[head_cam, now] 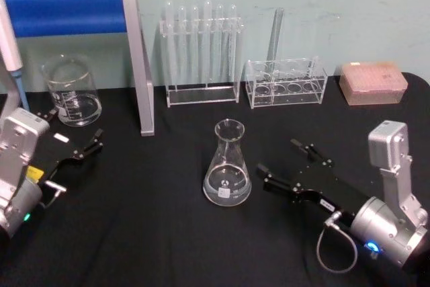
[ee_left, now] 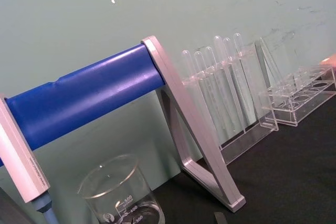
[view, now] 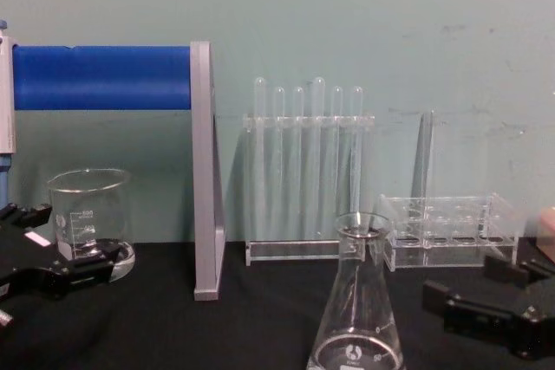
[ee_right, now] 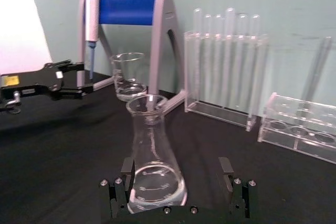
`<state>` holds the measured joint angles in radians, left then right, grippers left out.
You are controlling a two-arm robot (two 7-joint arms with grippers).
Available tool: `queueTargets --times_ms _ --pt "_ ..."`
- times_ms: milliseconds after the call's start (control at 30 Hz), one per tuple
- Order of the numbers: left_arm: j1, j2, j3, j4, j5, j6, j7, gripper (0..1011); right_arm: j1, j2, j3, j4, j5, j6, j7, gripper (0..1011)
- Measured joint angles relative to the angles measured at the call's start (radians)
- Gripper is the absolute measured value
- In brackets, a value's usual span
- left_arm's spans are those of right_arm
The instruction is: Grasp the erlenmeyer flask with one hand, shake it three times, then place it back.
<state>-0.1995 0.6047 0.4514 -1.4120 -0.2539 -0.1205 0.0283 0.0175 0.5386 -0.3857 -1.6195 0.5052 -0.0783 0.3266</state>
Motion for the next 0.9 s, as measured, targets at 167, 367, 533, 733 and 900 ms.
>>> queueTargets --times_ms 167,367,533,733,900 --pt "0.000 0.000 0.000 0.000 0.000 0.000 0.000 1001 0.020 -0.017 -0.016 0.014 -0.026 0.007 0.029 1000" --pt "0.000 0.000 0.000 0.000 0.000 0.000 0.000 1001 0.044 -0.035 -0.024 0.033 -0.060 0.008 0.041 1000" --pt "0.000 0.000 0.000 0.000 0.000 0.000 0.000 1001 0.075 -0.060 -0.029 0.059 -0.089 0.008 0.052 1000" --pt "0.000 0.000 0.000 0.000 0.000 0.000 0.000 1001 0.115 -0.093 -0.036 0.098 -0.107 0.010 0.075 1000" --pt "0.000 0.000 0.000 0.000 0.000 0.000 0.000 1001 0.140 -0.116 -0.040 0.127 -0.118 0.014 0.093 1000"
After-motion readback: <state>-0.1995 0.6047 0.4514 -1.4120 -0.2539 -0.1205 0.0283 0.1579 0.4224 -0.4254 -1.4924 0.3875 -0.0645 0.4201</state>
